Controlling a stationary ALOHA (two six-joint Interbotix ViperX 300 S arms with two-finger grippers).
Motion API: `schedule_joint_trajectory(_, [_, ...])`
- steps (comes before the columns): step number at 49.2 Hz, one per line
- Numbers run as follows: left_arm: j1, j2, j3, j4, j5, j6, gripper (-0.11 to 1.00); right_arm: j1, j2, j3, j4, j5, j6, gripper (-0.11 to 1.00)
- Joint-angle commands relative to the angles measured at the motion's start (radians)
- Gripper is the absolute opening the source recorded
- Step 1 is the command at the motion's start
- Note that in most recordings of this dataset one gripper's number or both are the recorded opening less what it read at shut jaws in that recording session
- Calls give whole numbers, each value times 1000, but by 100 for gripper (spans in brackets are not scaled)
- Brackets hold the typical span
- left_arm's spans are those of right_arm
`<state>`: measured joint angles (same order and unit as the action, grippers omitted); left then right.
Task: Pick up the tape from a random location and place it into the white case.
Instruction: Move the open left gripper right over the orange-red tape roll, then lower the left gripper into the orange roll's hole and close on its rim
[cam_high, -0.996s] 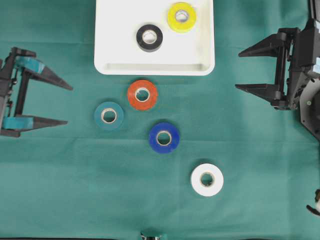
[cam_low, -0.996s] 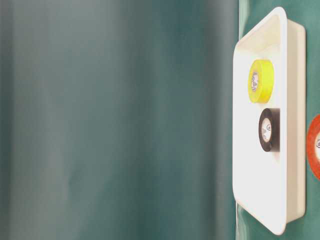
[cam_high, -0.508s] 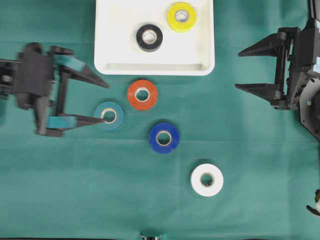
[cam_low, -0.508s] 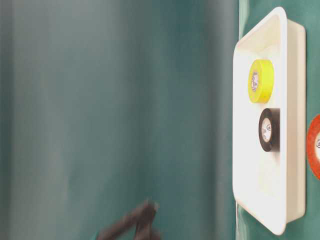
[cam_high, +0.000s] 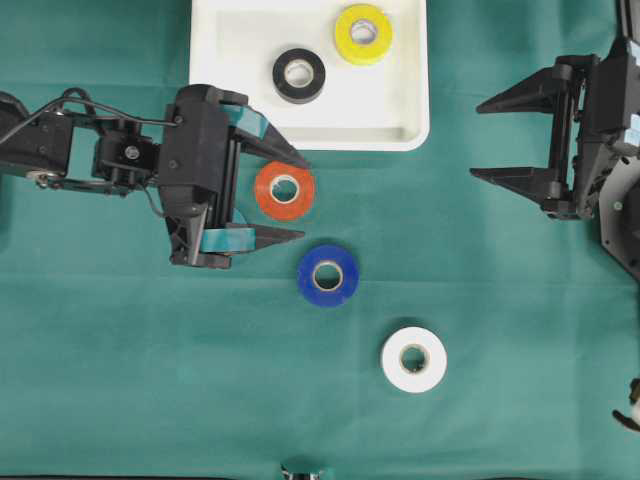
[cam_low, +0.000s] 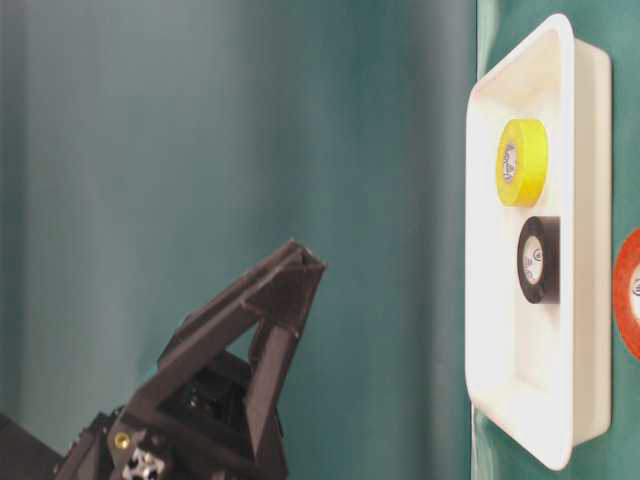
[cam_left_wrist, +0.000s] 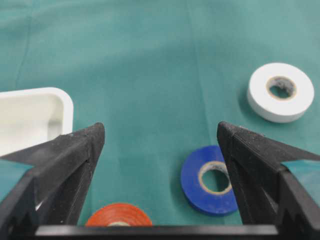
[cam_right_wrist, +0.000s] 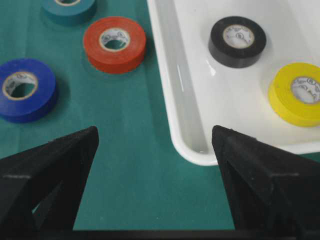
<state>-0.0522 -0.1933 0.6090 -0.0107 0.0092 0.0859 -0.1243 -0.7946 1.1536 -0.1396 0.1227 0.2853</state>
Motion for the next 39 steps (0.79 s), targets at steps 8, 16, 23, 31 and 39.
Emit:
schedule_joint_trajectory(8, [12,-8,-28,2,15,2,93,3,3,-26,2,5,2,87])
schedule_joint_trajectory(16, [15,3,-46,0,57,-2,93,3,3,-23,2,5,2,87])
schedule_joint_trajectory(23, [20,32,-100,0,169,-3,93,3,5,-23,2,5,2,87])
schedule_joint_trajectory(31, [28,77,-196,0,357,-5,94,3,5,-23,2,6,0,87])
schedule_joint_trajectory(39, [29,123,-302,0,532,-6,94,3,5,-23,2,12,0,87])
